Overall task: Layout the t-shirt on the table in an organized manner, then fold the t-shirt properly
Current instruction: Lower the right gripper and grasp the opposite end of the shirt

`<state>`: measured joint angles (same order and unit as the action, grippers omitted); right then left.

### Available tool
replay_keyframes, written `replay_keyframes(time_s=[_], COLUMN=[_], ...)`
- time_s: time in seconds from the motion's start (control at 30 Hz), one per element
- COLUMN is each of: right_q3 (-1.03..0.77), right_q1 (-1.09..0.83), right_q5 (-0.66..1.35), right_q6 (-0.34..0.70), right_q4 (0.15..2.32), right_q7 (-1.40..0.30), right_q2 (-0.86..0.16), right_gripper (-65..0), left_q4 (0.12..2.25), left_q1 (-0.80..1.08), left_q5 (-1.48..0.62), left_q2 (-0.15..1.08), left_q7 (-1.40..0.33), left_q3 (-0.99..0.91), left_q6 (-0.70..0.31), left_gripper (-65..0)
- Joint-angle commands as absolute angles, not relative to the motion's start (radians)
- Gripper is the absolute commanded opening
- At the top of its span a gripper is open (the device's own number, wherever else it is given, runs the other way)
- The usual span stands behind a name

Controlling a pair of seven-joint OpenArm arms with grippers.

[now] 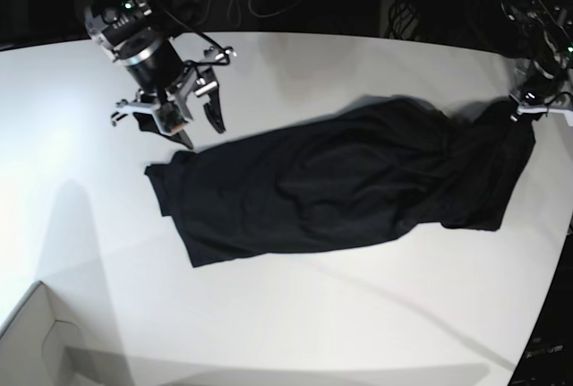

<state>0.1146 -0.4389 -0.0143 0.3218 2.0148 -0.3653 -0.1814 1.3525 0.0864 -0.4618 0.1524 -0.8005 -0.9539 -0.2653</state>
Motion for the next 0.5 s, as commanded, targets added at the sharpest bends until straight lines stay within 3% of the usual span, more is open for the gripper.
replay_keyframes(time_s=[0.0,0.13,0.27,0.33,0.47], right_q3=[0.116,0.166,0.214,0.242,0.297], right_q1=[-0.423,-0.374,-0.294,-0.245,-0.153], right_q5=[-0.005,-0.005,-0.005,-0.005,-0.005], right_q6=[0.326,0.326,0.384,0.463,0.506], right_q4=[2.031,2.029,1.985,1.952,1.914], right_q7=[-0.34,-0.34,-0.341,-0.367,-0.452], right_q2=[-0.185,-0.193,-0.188,-0.173,-0.125], right_gripper=[-34.7,-34.7,-33.2,-32.3,-32.2], left_q4=[1.366,1.366,1.369,1.372,1.406], left_q1=[0.079,0.087,0.088,0.088,0.09], left_q5=[-0.47,-0.475,-0.473,-0.472,-0.476], left_q2=[0.173,0.174,0.177,0.177,0.177], left_q7=[-0.783,-0.783,-0.783,-0.786,-0.794], left_q3=[-0.957,-0.957,-0.957,-0.957,-0.957], left_q6=[-0.268,-0.268,-0.268,-0.268,-0.268], left_gripper=[-45.2,-49.8,-64.2,-65.0,-64.9])
